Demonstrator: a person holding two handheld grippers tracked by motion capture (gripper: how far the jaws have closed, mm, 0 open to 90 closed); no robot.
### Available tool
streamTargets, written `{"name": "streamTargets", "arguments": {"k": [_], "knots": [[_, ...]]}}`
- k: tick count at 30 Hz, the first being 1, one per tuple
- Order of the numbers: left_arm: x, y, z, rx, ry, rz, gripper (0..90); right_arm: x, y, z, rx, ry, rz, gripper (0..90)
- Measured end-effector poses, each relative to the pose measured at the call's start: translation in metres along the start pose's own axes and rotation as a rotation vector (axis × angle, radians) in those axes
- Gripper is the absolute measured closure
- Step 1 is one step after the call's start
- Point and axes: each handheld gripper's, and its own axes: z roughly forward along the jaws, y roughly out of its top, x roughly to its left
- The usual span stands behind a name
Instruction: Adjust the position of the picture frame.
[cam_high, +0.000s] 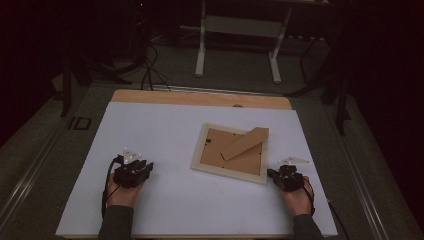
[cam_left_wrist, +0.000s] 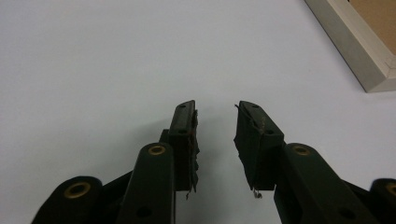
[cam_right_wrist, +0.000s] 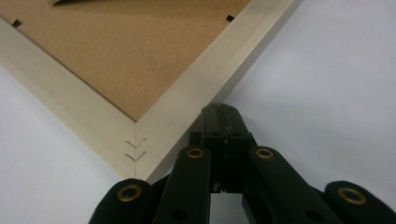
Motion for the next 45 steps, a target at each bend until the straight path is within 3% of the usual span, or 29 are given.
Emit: {"name": "streamTargets", "arguments": {"k": [38, 45], "knots": [[-0.001, 0.0, 0.002, 0.008, 0.014, 0.022, 69.4, 0.037, 0.006, 0.009, 0.015, 0.129, -0.158, 90.0], [-0.003, 0.0, 0.003, 0.019, 0.012, 0.035, 69.4, 0.042, 0.007, 0.01, 0.018, 0.143, -0.163, 90.0]]}}
